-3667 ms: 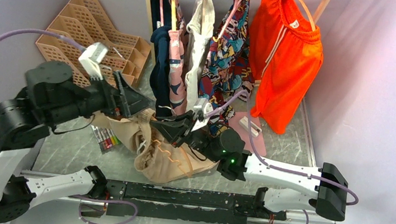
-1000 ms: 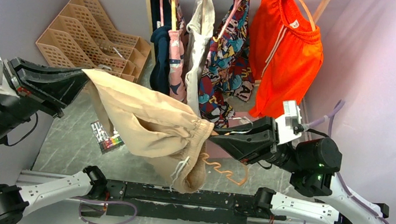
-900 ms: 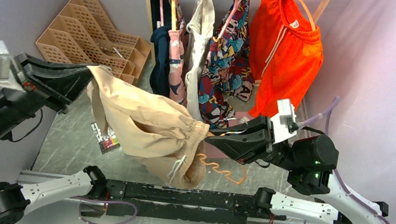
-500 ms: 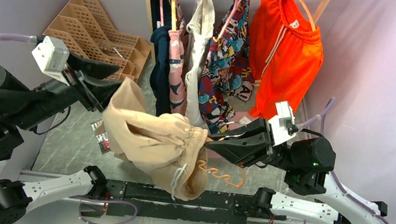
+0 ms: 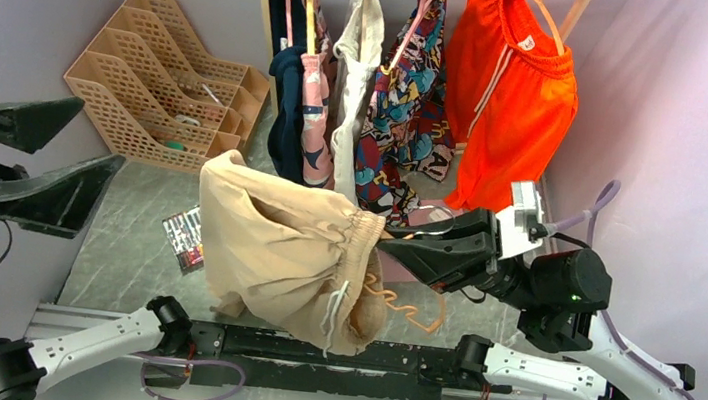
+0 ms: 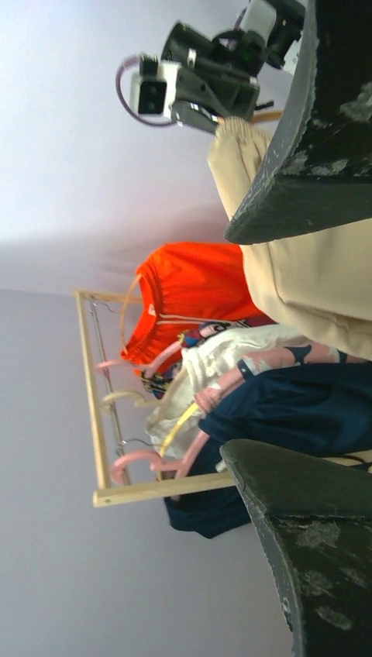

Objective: Place the shorts on the hanger
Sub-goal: Hang the shorts on the hanger.

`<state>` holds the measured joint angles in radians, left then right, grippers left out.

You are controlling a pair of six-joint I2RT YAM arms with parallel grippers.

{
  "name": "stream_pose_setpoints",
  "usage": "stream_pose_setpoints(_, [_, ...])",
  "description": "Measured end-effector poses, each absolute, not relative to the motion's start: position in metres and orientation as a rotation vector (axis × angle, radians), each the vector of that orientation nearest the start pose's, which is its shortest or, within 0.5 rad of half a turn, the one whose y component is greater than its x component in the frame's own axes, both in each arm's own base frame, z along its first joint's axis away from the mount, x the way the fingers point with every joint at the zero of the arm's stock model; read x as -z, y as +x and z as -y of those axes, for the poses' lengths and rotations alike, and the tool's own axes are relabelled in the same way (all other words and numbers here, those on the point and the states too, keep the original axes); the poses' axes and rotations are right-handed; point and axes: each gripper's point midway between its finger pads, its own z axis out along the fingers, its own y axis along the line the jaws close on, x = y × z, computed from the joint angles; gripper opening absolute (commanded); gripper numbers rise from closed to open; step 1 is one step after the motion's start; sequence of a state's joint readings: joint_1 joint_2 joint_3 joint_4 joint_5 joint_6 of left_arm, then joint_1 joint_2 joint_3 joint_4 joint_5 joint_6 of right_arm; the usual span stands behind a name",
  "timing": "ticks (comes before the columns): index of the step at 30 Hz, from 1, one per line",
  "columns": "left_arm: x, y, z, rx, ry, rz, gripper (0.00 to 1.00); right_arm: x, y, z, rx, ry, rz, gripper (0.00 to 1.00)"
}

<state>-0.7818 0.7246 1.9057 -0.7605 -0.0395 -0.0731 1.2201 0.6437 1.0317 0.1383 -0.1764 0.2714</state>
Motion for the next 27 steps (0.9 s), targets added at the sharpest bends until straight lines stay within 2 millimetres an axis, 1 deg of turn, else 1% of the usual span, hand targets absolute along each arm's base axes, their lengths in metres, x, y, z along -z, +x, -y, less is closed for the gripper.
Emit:
stream_pose_setpoints(2, [-0.612, 0.069, 0.068, 0.743, 0.385, -1.075, 1.00, -0.504, 0.050, -0.248, -1.401, -0.691, -0.965, 0.00])
stream_pose_setpoints(4, [-0.616, 0.063, 0.074, 0.770, 0.429, -1.047, 0.99, -0.496, 0.054, -0.254, -1.371, -0.709, -0.995, 0.00])
stream_pose_setpoints(6, [-0.615, 0.060, 0.091, 0.807, 0.504, -1.038, 0.99, -0.487, 0.059, -0.260, -1.342, -0.725, -1.027, 0.00])
stream_pose_setpoints(8, [-0.609, 0.061, 0.115, 0.852, 0.603, -1.046, 0.99, -0.479, 0.063, -0.265, -1.316, -0.742, -1.054, 0.00])
stream_pose_setpoints(11, [-0.588, 0.073, 0.163, 0.931, 0.782, -1.099, 0.98, -0.467, 0.067, -0.272, -1.282, -0.768, -1.086, 0.00])
stream_pose_setpoints(12, [-0.576, 0.079, 0.182, 0.960, 0.846, -1.131, 0.98, -0.464, 0.068, -0.272, -1.276, -0.774, -1.091, 0.00])
stream_pose_setpoints(14, [-0.550, 0.091, 0.210, 1.008, 0.938, -1.201, 1.00, -0.459, 0.069, -0.274, -1.265, -0.784, -1.096, 0.00])
stream_pose_setpoints(17, [-0.508, 0.105, 0.238, 1.059, 1.031, -1.311, 1.00, -0.451, 0.070, -0.276, -1.255, -0.801, -1.107, 0.00])
stream_pose_setpoints(19, [-0.483, 0.109, 0.245, 1.073, 1.066, -1.372, 1.00, -0.448, 0.069, -0.278, -1.253, -0.813, -1.113, 0.00])
stream_pose_setpoints(21, [-0.470, 0.107, 0.246, 1.077, 1.085, -1.395, 0.99, -0.445, 0.068, -0.280, -1.254, -0.827, -1.115, 0.00])
stream_pose_setpoints(24, [-0.469, 0.100, 0.241, 1.078, 1.102, -1.371, 0.99, -0.442, 0.068, -0.284, -1.252, -0.843, -1.119, 0.00])
stream_pose_setpoints(27, [-0.472, 0.094, 0.238, 1.074, 1.124, -1.337, 0.95, -0.437, 0.069, -0.290, -1.250, -0.863, -1.128, 0.00])
